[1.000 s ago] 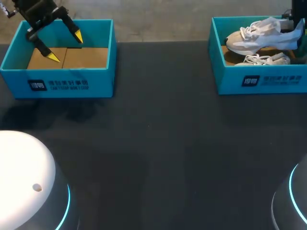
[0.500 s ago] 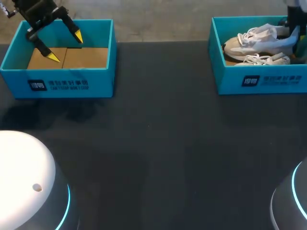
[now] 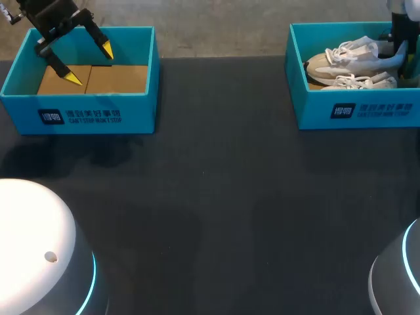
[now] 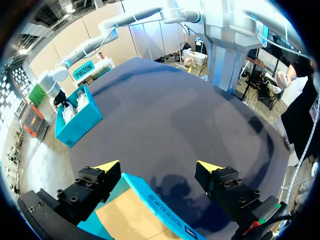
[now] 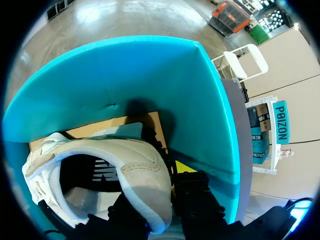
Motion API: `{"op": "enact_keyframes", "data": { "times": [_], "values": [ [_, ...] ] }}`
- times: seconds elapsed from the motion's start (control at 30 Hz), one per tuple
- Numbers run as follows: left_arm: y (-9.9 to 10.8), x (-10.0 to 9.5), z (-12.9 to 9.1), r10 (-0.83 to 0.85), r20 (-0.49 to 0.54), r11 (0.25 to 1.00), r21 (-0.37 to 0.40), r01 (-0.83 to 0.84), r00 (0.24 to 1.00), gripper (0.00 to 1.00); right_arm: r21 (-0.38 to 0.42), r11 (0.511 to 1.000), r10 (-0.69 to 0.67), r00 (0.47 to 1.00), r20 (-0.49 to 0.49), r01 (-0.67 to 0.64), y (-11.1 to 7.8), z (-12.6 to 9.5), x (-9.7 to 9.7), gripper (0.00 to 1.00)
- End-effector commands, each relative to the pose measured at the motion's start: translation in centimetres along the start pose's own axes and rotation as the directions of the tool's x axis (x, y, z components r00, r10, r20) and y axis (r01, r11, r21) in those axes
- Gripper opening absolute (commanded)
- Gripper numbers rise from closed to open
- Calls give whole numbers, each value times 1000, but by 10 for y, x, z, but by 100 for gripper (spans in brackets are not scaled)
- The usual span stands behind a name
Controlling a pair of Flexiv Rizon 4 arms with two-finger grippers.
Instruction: Take the shoe out of the shoebox, open the shoe tongue, remove and reinsert the insole, then place the shoe into the shoebox
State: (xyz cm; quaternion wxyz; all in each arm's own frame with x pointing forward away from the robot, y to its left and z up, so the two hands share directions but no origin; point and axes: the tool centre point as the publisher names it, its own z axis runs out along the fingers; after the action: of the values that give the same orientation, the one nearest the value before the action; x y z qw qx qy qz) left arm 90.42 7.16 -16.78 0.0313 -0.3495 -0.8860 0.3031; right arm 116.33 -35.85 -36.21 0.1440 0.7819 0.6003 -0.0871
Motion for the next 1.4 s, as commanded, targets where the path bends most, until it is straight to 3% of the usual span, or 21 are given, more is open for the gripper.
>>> {"op": "enact_keyframes", "data": {
  "times": [0.03, 0.1, 0.13, 0.17, 0.27, 0.3, 0.37, 0.43, 0.47, 0.5, 0.63, 0.73, 0.8, 0.97, 1.07, 1.1, 1.13, 1.27, 1.4],
  "values": [
    [-1, 1, 0, 0, 0, 1000, -3, 0, 1000, 100, 17, 1000, -6, 1000, -3, 6, 9, 7, 2, 0],
    [-1, 1, 0, 0, 0, 1000, -3, 0, 1000, 100, 15, 1000, 6, 1000, -7, -6, 10, 4, 1, 4],
    [-1, 1, 0, 0, 0, 1000, -3, 0, 1000, 100, 14, 1000, 9, 1000, -9, -9, 9, 1, 0, 37],
    [-1, 1, 0, 0, 0, 1000, -3, 0, 1000, 100, 11, 1000, 11, 1000, -9, -11, 9, -2, -1, 44],
    [-1, 1, 0, 0, 0, 1000, -3, 0, 1000, 100, 0, 1000, 13, 1000, -14, -13, 6, -12, -3, 48],
    [-1, 1, 0, 0, 0, 1000, -3, 0, 1000, 100, -5, 1000, 10, 1000, -21, -10, 5, -16, -3, 54],
    [-1, 1, 0, 0, 0, 1000, -3, 0, 1000, 100, -14, 1000, 5, 1000, -25, -5, 1, -25, -2, 76],
    [-1, 1, 0, 0, 0, 1000, -3, 0, 1000, 100, -22, 1000, -2, 1000, -31, 1, -2, -35, -2, 78],
    [-1, 1, 0, 0, 0, 1000, -3, 0, 1000, 100, -24, 1000, -5, 999, -39, 4, -5, -40, -2, 93],
    [-1, 1, 0, 0, 0, 1000, -3, 0, 1000, 100, -24, 1000, -7, 999, -44, 6, -7, -44, -2, 100],
    [-1, 1, 0, 0, 0, 1000, -3, 0, 1000, 100, -26, 1000, -14, 998, -54, 12, -17, -62, 0, 100],
    [-3, -18, -2, -216, 73, 974, -55, 220, 974, 100, -29, 999, -25, 998, -58, 23, -24, -73, 2, 100],
    [-7, -24, -4, -266, 99, 958, -82, 275, 959, 100, -30, 999, -37, 997, -65, 35, -28, -79, 4, 100],
    [-14, -40, 4, -475, 157, 845, -194, 498, 866, 100, -28, 998, -61, 996, -65, 59, -38, -89, 8, 100],
    [-16, -49, 10, -603, 265, 716, -235, 657, 752, 100, -28, 997, -68, 995, -67, 66, -45, -91, 9, 100],
    [-14, -53, 12, -661, 339, 625, -244, 741, 669, 100, -29, 997, -70, 995, -67, 68, -47, -92, 9, 100],
    [-15, -54, 13, -703, 357, 582, -210, 786, 616, 100, -30, 997, -72, 995, -67, 71, -50, -93, 10, 100],
    [-13, -56, 18, -773, 560, 290, -105, 951, 297, 100, -37, 996, -80, 994, -76, 77, -64, -97, 8, 100],
    [-13, -56, 18, -773, 560, 290, -105, 951, 297, 100, -37, 997, -75, 992, -99, 72, -73, -102, 7, 100]
  ]
}}
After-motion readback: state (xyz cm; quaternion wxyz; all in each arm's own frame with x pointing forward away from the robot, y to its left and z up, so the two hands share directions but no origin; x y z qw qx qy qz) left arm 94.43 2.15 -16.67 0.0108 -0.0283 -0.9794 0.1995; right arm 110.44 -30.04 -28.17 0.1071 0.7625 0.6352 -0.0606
